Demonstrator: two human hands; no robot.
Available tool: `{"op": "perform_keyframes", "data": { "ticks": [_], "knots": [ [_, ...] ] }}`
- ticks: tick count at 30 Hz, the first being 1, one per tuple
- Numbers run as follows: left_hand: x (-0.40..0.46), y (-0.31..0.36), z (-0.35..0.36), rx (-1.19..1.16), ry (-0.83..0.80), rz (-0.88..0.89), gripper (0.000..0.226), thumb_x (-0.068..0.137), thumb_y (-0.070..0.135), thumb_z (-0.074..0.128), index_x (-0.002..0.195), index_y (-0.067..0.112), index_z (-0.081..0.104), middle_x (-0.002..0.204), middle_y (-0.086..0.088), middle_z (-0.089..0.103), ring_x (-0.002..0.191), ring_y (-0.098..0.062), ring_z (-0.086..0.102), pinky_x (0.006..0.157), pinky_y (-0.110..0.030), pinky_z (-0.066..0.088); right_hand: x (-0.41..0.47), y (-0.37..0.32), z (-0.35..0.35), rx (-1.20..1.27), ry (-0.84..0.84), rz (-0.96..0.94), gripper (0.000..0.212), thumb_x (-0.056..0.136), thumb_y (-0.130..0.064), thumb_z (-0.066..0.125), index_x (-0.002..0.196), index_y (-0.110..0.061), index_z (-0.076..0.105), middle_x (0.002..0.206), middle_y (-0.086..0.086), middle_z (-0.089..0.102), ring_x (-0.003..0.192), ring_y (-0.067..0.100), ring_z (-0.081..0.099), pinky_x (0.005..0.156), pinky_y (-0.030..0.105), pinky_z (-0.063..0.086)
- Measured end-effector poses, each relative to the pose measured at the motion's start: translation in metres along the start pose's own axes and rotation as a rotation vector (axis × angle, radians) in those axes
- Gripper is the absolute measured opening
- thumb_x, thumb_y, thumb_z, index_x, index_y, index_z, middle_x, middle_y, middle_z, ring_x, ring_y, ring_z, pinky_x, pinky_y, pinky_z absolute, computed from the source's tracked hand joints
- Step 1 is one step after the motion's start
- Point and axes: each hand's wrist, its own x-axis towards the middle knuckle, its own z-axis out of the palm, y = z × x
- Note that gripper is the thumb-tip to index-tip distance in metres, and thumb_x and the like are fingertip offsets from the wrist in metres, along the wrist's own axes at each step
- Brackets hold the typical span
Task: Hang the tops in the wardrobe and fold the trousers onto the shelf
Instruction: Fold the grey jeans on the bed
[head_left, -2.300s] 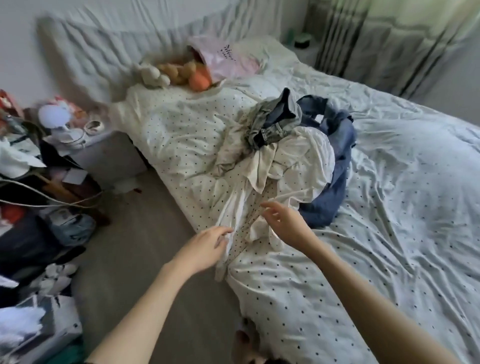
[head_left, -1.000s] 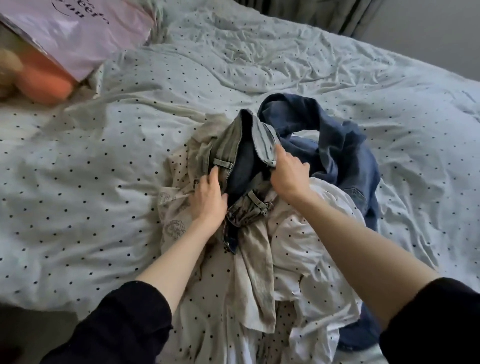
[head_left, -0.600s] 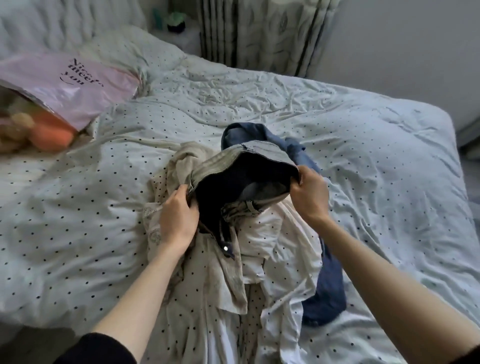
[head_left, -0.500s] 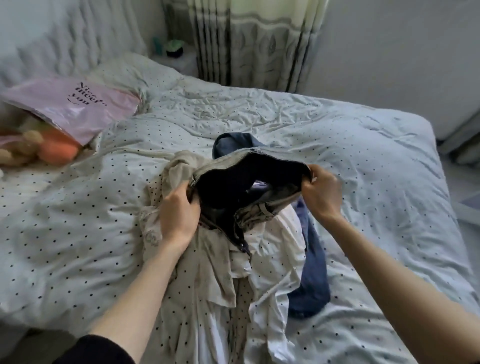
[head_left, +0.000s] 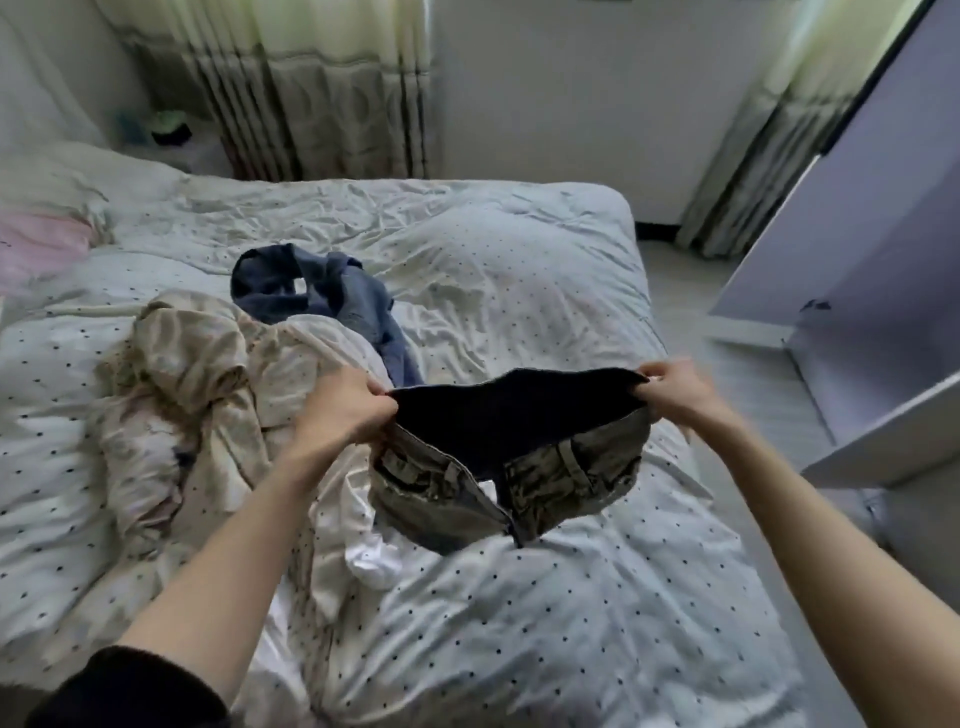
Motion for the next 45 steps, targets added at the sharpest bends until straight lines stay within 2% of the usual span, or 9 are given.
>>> {"op": "perform_keyframes", "data": {
  "ticks": [5,8,11,15,21,27,32,40,45],
  "knots": [
    [-0.004,0.018,0.051,0.004,-0.429,-0.225,0.025,0.082,-0.001,0.046,0.058,-0.001,0.051,0.041,-0.015,0.057,0.027,-0.018,0.051,0.031,-0.013,0.033,-0.001,0.063,-0.01,-0.169,-0.311,0.153,0.02,0.084,-0.007,0.06,0.065,-0.008,0.055,0.057,0.006,0.05,0.03,0.008,0.052,0.028,0.011,0.025],
    [0.014,0.011,0.081,-0.307,-0.399,-0.363,0.023,0.091,0.005,0.05,0.069,0.001,0.054,0.052,-0.01,0.058,0.031,-0.015,0.053,0.032,-0.014,0.038,0.018,0.081,0.014,-0.081,-0.177,0.202,0.03,0.086,-0.022,0.061,0.059,-0.014,0.052,0.06,0.007,0.06,0.045,0.014,0.06,0.041,0.019,0.036],
    [0.037,0.007,0.125,-0.65,-0.218,-0.38,0.025,0.093,0.006,0.047,0.118,0.009,0.049,0.092,-0.012,0.061,0.067,-0.019,0.064,0.059,-0.03,0.054,0.038,0.093,0.047,0.102,0.059,0.193,0.023,0.089,-0.021,0.048,0.07,-0.015,0.061,0.087,0.013,0.069,0.081,0.027,0.063,0.062,0.028,0.039],
    [0.024,-0.021,0.183,-0.186,-0.193,-0.094,0.051,0.09,0.006,0.048,0.139,0.014,0.039,0.132,-0.014,0.053,0.115,-0.027,0.054,0.099,-0.036,0.04,0.029,0.114,0.114,0.026,-0.09,0.066,0.037,0.094,-0.023,0.046,0.128,-0.015,0.056,0.13,0.008,0.059,0.117,0.027,0.054,0.094,0.036,0.044],
    [0.032,-0.046,0.256,0.289,-0.261,0.398,0.057,0.091,0.004,0.044,0.146,0.015,0.032,0.155,-0.008,0.021,0.144,-0.02,0.016,0.118,-0.03,0.01,0.05,0.141,0.191,-0.164,-0.208,-0.171,0.04,0.097,-0.018,0.039,0.137,-0.02,0.047,0.141,0.001,0.048,0.131,0.019,0.04,0.106,0.043,0.035],
    [0.108,-0.023,0.286,0.64,-0.148,0.604,0.058,0.099,0.033,0.039,0.15,0.025,0.014,0.154,0.0,0.023,0.143,-0.019,0.014,0.115,-0.048,0.003,0.12,0.143,0.221,-0.365,-0.351,-0.286,0.07,0.088,-0.01,0.043,0.15,-0.029,0.017,0.158,-0.01,0.016,0.144,0.011,0.015,0.113,0.056,0.014],
    [0.123,-0.02,0.288,0.647,-0.124,0.644,0.031,0.095,0.037,0.046,0.121,0.021,0.05,0.118,0.001,0.052,0.114,-0.019,0.045,0.099,-0.037,0.018,0.129,0.148,0.213,-0.587,-0.225,-0.394,0.037,0.089,-0.022,0.051,0.126,-0.028,0.052,0.123,-0.005,0.057,0.113,0.019,0.046,0.093,0.043,0.023],
    [0.166,-0.003,0.271,0.466,0.062,0.659,0.018,0.088,0.021,0.063,0.1,0.008,0.066,0.09,-0.01,0.059,0.079,-0.027,0.054,0.08,-0.038,0.034,0.116,0.171,0.177,0.077,0.108,-0.081,0.022,0.087,-0.003,0.058,0.108,-0.008,0.063,0.103,0.004,0.065,0.102,0.027,0.058,0.101,0.044,0.033],
    [0.178,0.007,0.297,0.541,0.037,0.647,0.033,0.093,0.032,0.055,0.122,0.017,0.058,0.114,-0.009,0.055,0.107,-0.025,0.048,0.091,-0.039,0.024,0.133,0.166,0.177,0.172,0.046,-0.11,0.019,0.088,-0.002,0.057,0.106,-0.007,0.061,0.096,-0.004,0.055,0.098,0.019,0.053,0.097,0.053,0.039]
  ]
}}
